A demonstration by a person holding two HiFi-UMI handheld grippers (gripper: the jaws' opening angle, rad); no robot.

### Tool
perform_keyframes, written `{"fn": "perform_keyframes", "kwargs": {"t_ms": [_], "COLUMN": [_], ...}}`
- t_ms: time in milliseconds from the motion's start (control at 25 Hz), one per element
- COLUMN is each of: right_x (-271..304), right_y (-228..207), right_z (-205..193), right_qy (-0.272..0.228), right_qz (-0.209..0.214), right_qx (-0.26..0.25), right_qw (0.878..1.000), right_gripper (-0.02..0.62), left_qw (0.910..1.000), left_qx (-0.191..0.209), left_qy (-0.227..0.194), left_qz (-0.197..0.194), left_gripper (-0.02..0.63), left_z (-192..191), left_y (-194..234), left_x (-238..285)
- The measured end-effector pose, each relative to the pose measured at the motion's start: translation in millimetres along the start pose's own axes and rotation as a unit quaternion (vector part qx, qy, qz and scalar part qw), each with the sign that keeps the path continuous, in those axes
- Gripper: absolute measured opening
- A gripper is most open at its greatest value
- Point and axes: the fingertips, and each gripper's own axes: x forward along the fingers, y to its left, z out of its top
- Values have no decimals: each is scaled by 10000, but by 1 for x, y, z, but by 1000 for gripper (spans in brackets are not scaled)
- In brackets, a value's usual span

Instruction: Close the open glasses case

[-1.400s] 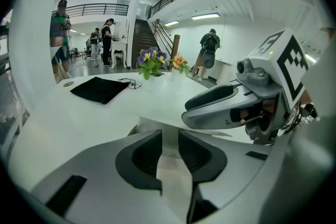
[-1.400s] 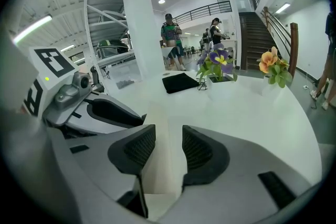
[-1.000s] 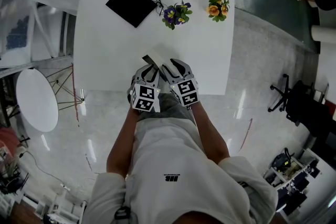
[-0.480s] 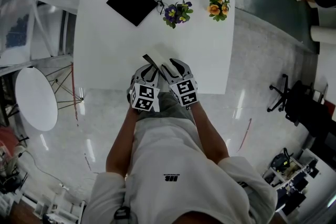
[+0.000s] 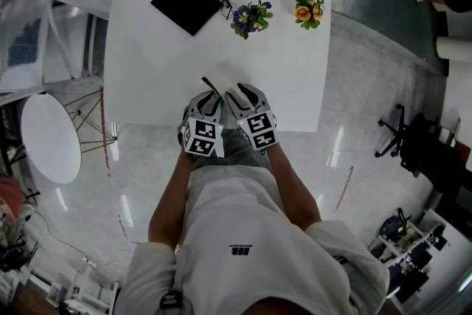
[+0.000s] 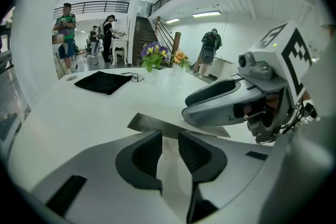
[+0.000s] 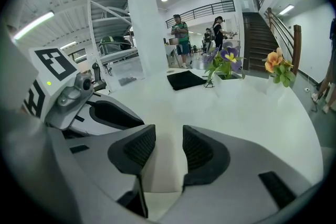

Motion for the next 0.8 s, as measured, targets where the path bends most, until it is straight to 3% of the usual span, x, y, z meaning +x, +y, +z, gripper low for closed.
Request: {"fn": "perform_keyframes", "kwargs": {"t_ms": [800], "right_x": [5], "right_y": [11], "right_z": [-6], "right_qy": [95], "right_qz": [-20], "right_qx": [-112], "right_qw": [9999], "right_gripper": [164], "left_qw": [9999], "left_qx": [44], "left_qy": [153], "left_qz": [-41], "left_gripper": [110], "left_z": [-17], "left_y": [3], "left_x": [-1]}}
